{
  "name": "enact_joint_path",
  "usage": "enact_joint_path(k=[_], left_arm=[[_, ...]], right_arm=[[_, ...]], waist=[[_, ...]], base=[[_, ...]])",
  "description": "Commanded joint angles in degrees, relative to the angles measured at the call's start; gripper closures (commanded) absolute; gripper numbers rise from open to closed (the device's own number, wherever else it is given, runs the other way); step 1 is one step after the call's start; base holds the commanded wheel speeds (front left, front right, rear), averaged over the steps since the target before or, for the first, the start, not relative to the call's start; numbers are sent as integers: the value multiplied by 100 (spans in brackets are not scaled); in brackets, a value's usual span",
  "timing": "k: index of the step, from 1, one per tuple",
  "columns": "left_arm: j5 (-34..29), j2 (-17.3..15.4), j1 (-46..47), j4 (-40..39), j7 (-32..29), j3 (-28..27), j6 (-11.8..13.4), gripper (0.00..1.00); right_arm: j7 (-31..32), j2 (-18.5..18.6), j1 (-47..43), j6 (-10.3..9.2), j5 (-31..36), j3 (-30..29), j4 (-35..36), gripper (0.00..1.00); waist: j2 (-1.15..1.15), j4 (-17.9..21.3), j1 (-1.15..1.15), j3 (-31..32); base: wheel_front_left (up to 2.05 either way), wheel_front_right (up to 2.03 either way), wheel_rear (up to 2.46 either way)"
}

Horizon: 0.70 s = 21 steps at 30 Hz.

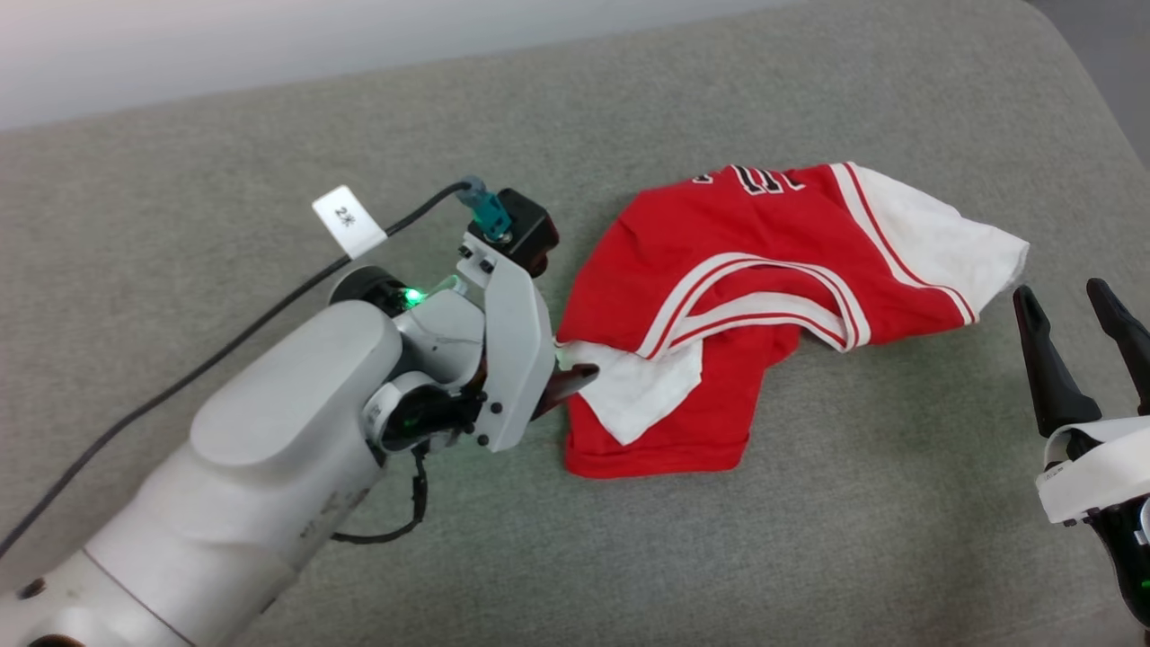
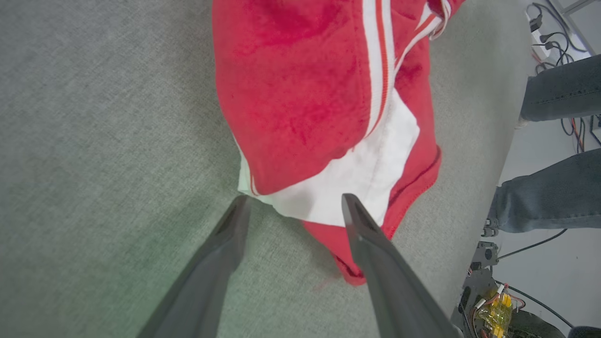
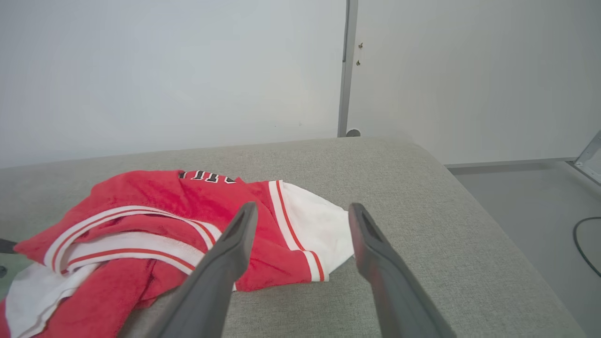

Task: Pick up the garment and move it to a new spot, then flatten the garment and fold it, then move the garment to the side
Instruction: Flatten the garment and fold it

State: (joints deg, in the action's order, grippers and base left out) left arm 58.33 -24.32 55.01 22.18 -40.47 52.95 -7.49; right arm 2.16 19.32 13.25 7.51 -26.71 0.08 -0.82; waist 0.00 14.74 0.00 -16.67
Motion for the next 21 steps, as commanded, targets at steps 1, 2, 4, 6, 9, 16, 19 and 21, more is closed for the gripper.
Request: enact_joint_path(k=[1, 2, 4, 6, 9, 16, 19, 21], left_arm=[[59, -68, 78, 88, 68, 91, 10, 0], [93, -85, 92, 115, 54, 173, 10, 0], [139, -108, 134, 145, 99, 278, 10, 0], [217, -132, 160, 201, 159, 344, 10, 0], [307, -153, 216, 279, 261, 422, 10, 0], [525, -115, 298, 401, 438, 593, 10, 59], [614, -104, 334, 441, 491, 664, 9, 70], [657, -108, 355, 465, 535, 709, 9, 100]], right_arm=[[-49, -38, 52, -4, 39, -13, -2, 0], [-58, -49, 59, -4, 47, -7, -16, 0], [-54, -73, 74, -4, 63, 26, -29, 0], [-56, -88, 110, -4, 60, 59, -29, 0], [-45, -108, 158, -4, 76, 95, -21, 0], [-49, -109, 198, -4, 55, 124, -12, 0], [-53, -115, 200, -4, 30, 109, -10, 0], [-61, -115, 187, -4, 13, 89, -11, 0]], waist=[[0, 98, 0, -103], [0, 103, 0, -112], [0, 100, 0, -122], [0, 94, 0, -126], [0, 86, 0, -133], [0, 98, 0, -163], [0, 113, 0, -176], [0, 114, 0, -177]], base=[[0, 0, 0], [0, 0, 0], [0, 0, 0], [0, 0, 0], [0, 0, 0], [0, 0, 0], [0, 0, 0], [0, 0, 0]])
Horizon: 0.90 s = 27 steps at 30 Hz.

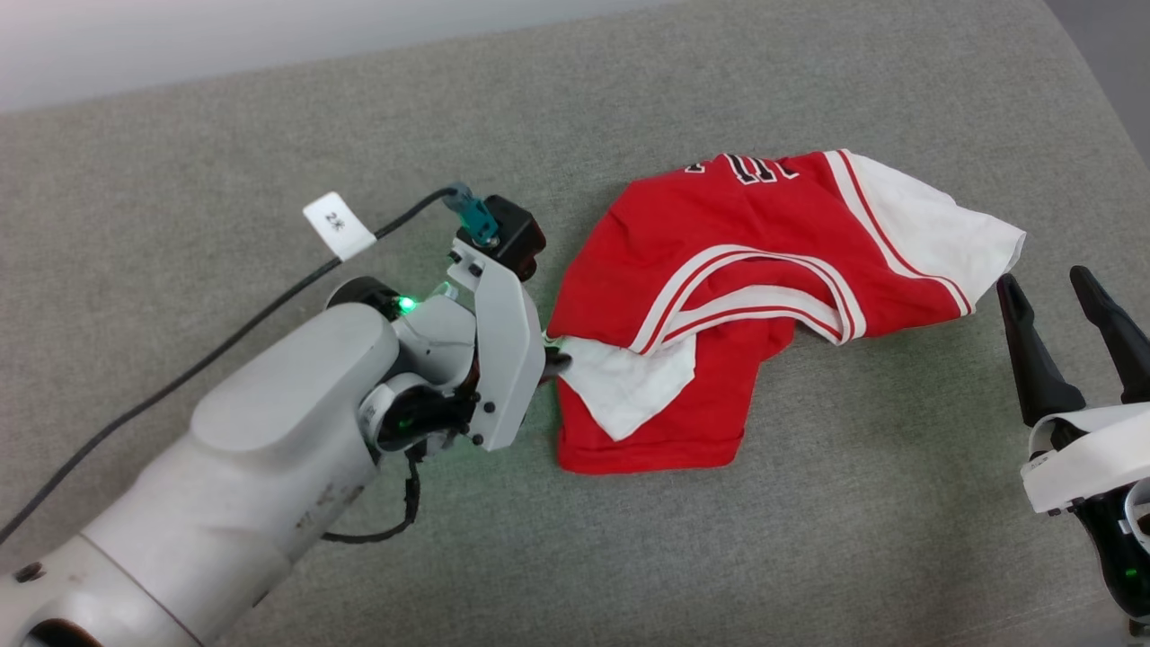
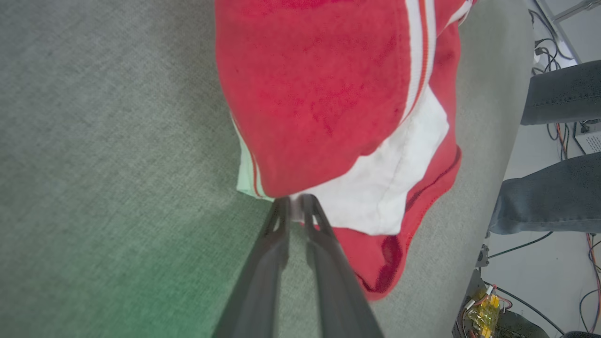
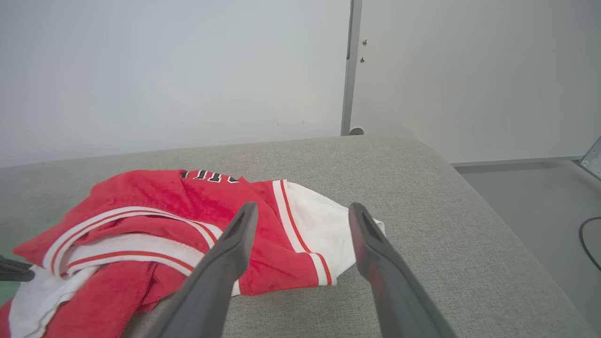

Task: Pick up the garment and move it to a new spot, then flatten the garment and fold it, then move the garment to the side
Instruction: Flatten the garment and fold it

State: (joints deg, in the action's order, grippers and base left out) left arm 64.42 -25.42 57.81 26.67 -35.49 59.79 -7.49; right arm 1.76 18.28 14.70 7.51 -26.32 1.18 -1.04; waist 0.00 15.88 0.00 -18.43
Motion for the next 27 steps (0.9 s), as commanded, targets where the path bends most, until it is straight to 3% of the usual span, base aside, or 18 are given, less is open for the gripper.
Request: enact_joint_path(k=[1, 12, 17, 23, 27], left_arm=[[85, 2, 81, 21, 84, 28, 9, 100], [416, -162, 319, -104, 578, -150, 9, 100], [534, -445, 464, -182, 789, -399, 9, 100], [68, -971, 763, -123, 1325, -618, 116, 100], [-558, -1285, 974, -117, 1563, -463, 187, 100]], right_arm=[[-24, -10, 30, -4, -18, -30, 8, 0], [91, -32, -202, -4, 28, -204, 18, 0], [201, -44, -293, -4, 31, -174, 93, 0], [313, -58, -357, -4, 82, -157, 207, 0], [362, -68, -367, -4, 100, -142, 275, 0]], waist=[[0, -3, 0, 4], [0, -306, 0, 313], [0, -515, 0, 522], [0, -645, 0, 634], [0, -670, 0, 636]], base=[[0, 0, 0], [0, 0, 0], [0, 0, 0], [0, 0, 0], [0, 0, 0]])
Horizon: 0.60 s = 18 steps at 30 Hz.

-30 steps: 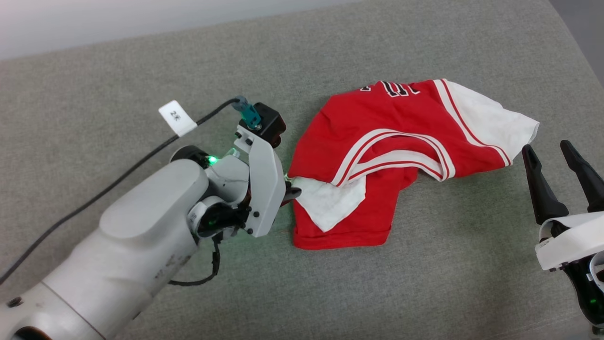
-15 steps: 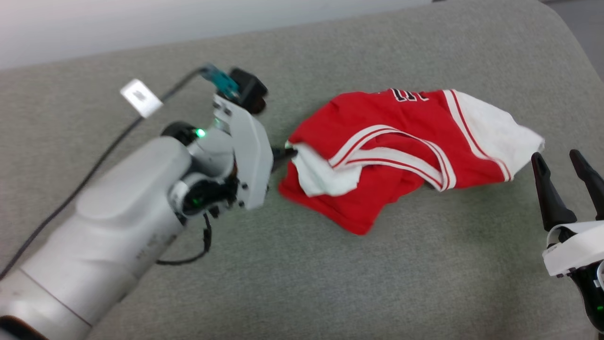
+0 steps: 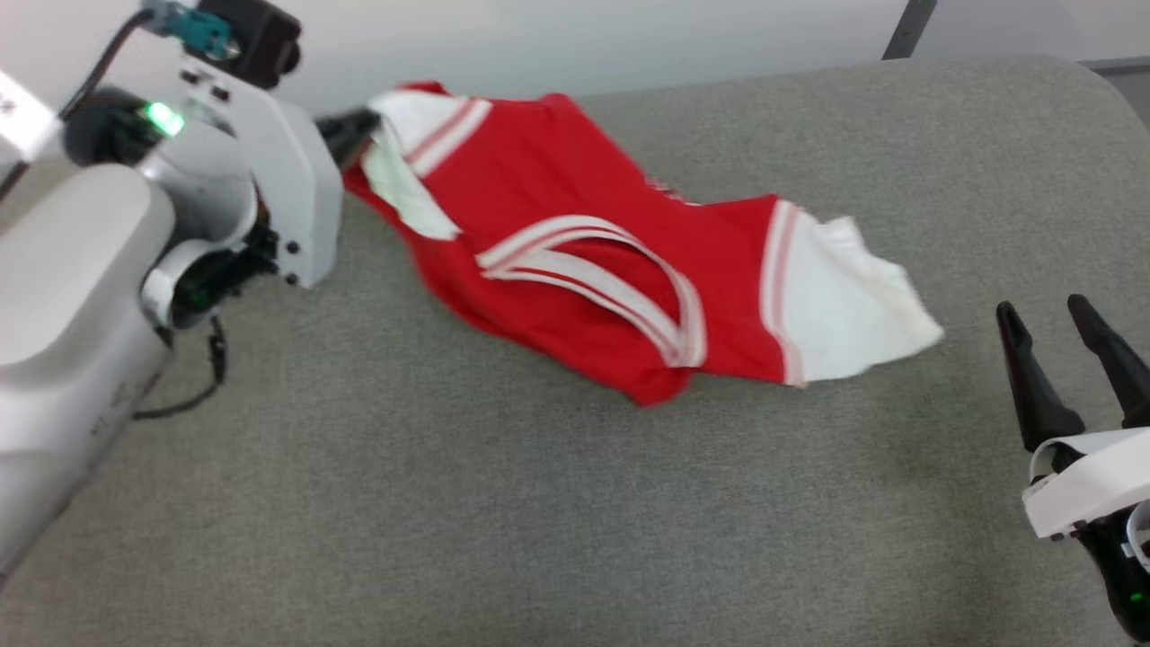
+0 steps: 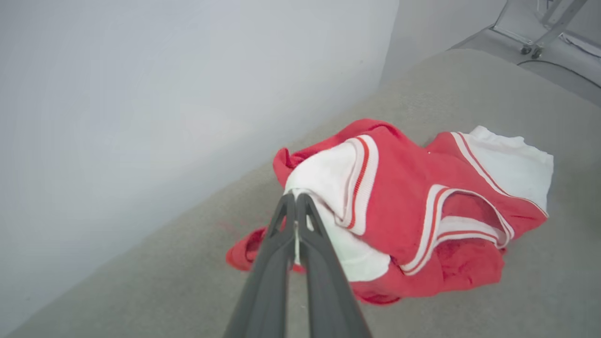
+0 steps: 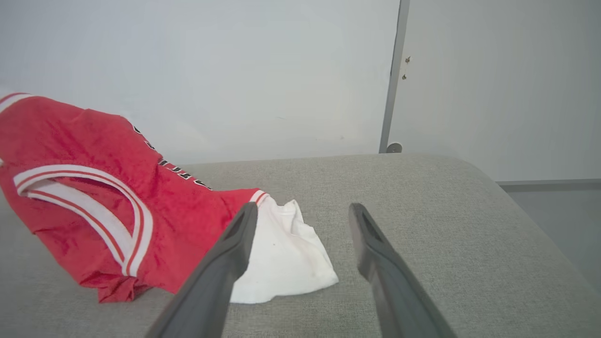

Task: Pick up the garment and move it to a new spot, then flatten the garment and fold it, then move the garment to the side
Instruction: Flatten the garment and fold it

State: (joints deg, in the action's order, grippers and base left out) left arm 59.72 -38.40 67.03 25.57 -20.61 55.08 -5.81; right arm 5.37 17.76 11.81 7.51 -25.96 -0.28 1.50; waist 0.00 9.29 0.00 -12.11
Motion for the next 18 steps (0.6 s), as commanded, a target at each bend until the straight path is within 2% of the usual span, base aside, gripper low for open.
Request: enact_joint_path(k=[1, 4, 9, 12, 18], left_arm=[[-258, -24, 67, 0, 224, 54, 42, 100], [-576, -121, -236, 174, 504, 252, 106, 100], [-271, -97, -975, 598, 686, 320, 99, 100], [-180, 9, -1370, 892, 819, 408, 74, 100], [-215, 281, -1475, 1361, 897, 571, -10, 100]], right_arm=[[8, -28, -64, -4, 70, 11, 37, 0], [12, -71, -79, -4, 56, 76, 47, 0], [8, -94, -122, -4, 15, 128, 17, 0], [-1, -77, -143, -5, 2, 104, 10, 0], [48, -38, -87, -4, 26, 83, 52, 0]], waist=[[0, -8, 0, -3], [0, 25, 0, -21], [0, 96, 0, -61], [0, 112, 0, -88], [0, 90, 0, -112]], base=[[0, 0, 0], [0, 0, 0], [0, 0, 0], [0, 0, 0], [0, 0, 0]])
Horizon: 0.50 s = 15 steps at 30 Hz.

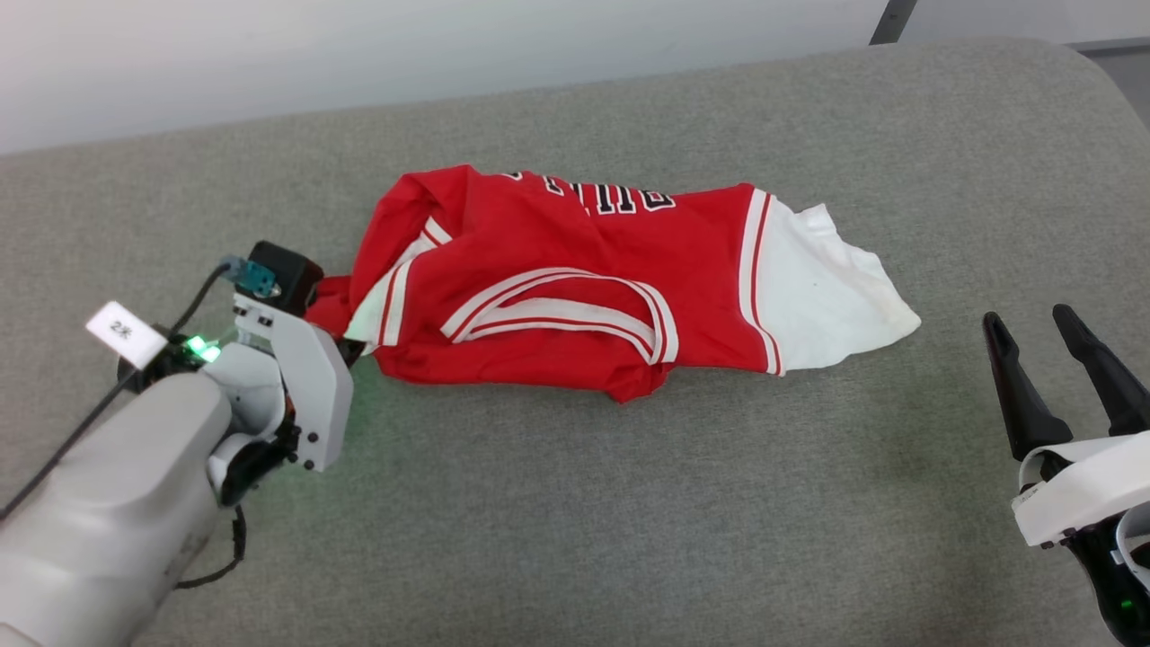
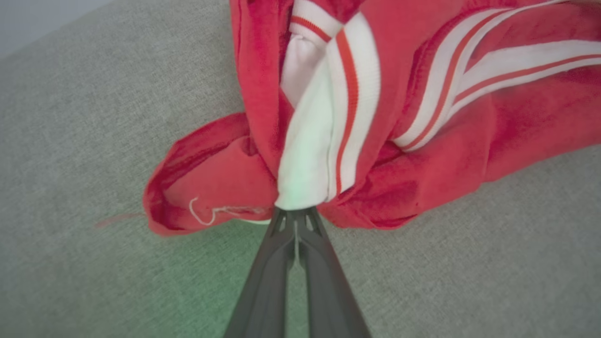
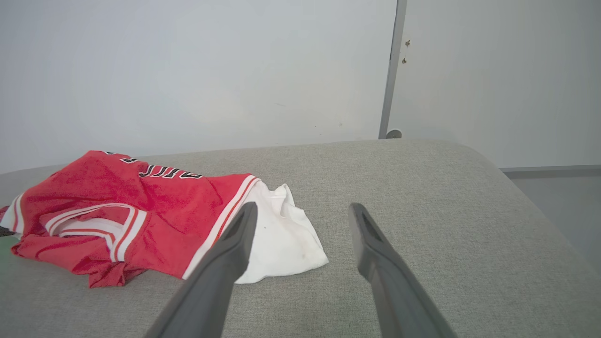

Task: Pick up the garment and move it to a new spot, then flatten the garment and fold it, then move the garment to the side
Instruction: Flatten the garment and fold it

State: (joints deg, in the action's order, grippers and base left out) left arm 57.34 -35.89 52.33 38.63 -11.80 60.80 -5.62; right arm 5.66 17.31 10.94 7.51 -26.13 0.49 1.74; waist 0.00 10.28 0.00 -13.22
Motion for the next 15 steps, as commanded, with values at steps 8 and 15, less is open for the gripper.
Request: enact_joint_path(k=[8, 15], left_arm=[[-163, -90, 450, 195, -149, 138, -125, 0], [-2, -394, 890, -424, -1146, 367, -181, 0]], right_arm=[[26, -27, 32, -4, 61, 12, 67, 0], [-43, -82, 86, -4, 16, 78, 26, 0]], waist=[[0, -64, 0, -8], [0, -35, 0, -121]], base=[[0, 0, 0], [0, 0, 0]])
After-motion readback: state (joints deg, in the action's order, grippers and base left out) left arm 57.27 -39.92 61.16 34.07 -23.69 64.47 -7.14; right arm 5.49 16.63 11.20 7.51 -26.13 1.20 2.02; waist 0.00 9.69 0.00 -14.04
